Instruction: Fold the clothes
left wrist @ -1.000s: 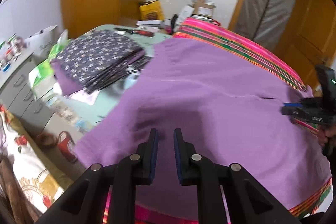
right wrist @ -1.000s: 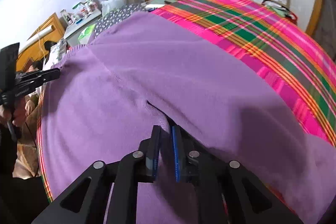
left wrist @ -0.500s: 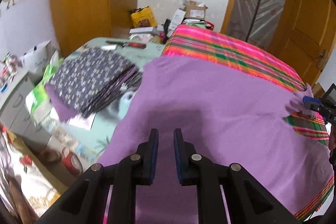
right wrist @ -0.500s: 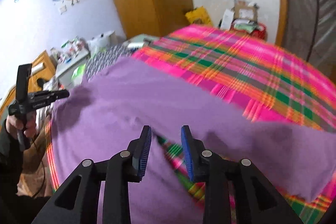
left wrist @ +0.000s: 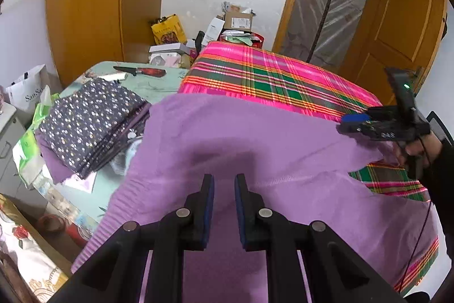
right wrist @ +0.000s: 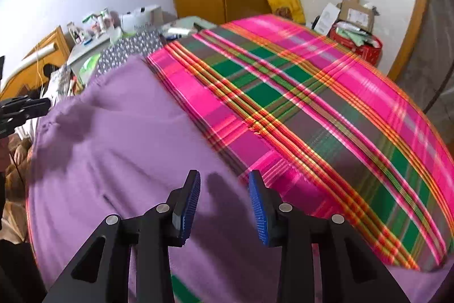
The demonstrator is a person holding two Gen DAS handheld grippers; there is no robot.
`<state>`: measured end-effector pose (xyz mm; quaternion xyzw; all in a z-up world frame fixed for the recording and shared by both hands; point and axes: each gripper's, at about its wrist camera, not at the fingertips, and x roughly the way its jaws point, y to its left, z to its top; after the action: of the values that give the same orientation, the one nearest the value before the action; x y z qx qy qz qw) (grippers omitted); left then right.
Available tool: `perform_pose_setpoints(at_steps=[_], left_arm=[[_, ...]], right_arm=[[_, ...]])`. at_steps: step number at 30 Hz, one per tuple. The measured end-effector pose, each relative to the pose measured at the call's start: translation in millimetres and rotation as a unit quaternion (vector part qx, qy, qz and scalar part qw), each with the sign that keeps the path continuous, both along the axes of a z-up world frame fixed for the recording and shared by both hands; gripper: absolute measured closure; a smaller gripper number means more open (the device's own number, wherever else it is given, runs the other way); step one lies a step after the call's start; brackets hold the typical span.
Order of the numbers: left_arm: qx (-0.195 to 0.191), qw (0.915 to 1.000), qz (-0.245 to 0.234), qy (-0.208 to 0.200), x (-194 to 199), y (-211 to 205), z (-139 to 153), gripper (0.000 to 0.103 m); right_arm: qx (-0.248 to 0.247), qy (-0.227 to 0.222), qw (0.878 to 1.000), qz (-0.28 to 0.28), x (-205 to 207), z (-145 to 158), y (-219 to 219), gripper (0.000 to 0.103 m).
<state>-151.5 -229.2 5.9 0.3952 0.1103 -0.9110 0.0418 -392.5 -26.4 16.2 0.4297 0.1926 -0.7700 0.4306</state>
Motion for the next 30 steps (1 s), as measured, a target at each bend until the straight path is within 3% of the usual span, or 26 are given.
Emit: perform_pose_setpoints(at_steps=[3,4,5,6,10,14,20,22,24,25,26,28,30], left_arm=[[0.003,1.0,0.002,-0.004,1,-1,-4,0.089],[0.004,1.0,0.003,-0.005,1,-2,-5,0.089],[0.005,1.0,0.005,-0.006,1,-4,-7,0.089],[0.005,0.9999,0.008,-0.007,1,-5,-7,0.089],[0.008,0.9998,0.017,0.001,6,-8,-3,0.089],[0.008,0.9996,0.019,0.017,13,-7,7,0.089],[0.005,0.9991,0.011,0.041,22,-2,23,0.089],[0.001,0.9991,0.007,0.042,21,1,24,0.089],[-0.002,0.9992,0.005,0.041,19,3,24,0.089],[-0.002,0.9992,0.004,0.04,18,4,24,0.089],[0.0,0.9992,0.002,0.04,16,5,24,0.089],[0.003,0.9992,-0.002,0.041,15,7,22,0.089],[0.006,0.9992,-0.005,0.04,13,9,20,0.089]], right_arm=[[0.011,-0.025,0.999,0.021,-3,-11,-7,0.068],[0.015,-0.03,0.999,0.027,-2,-14,-9,0.073],[0.017,-0.029,0.999,0.029,0,-15,-10,0.089],[0.016,-0.024,0.999,0.029,2,-13,-11,0.095],[-0.014,0.01,0.999,0.038,30,8,-4,0.097],[-0.029,0.027,0.996,0.085,79,22,0,0.097],[0.0,-0.009,0.985,0.174,167,-6,0,0.097],[0.018,-0.003,0.982,0.189,184,-13,1,0.096],[0.004,0.006,0.984,0.176,183,-4,8,0.091],[-0.014,0.012,0.988,0.155,174,4,13,0.087],[-0.035,0.019,0.991,0.126,159,14,20,0.076],[-0.077,0.027,0.994,0.066,128,32,32,0.072],[-0.111,0.013,0.994,0.014,87,42,40,0.061]])
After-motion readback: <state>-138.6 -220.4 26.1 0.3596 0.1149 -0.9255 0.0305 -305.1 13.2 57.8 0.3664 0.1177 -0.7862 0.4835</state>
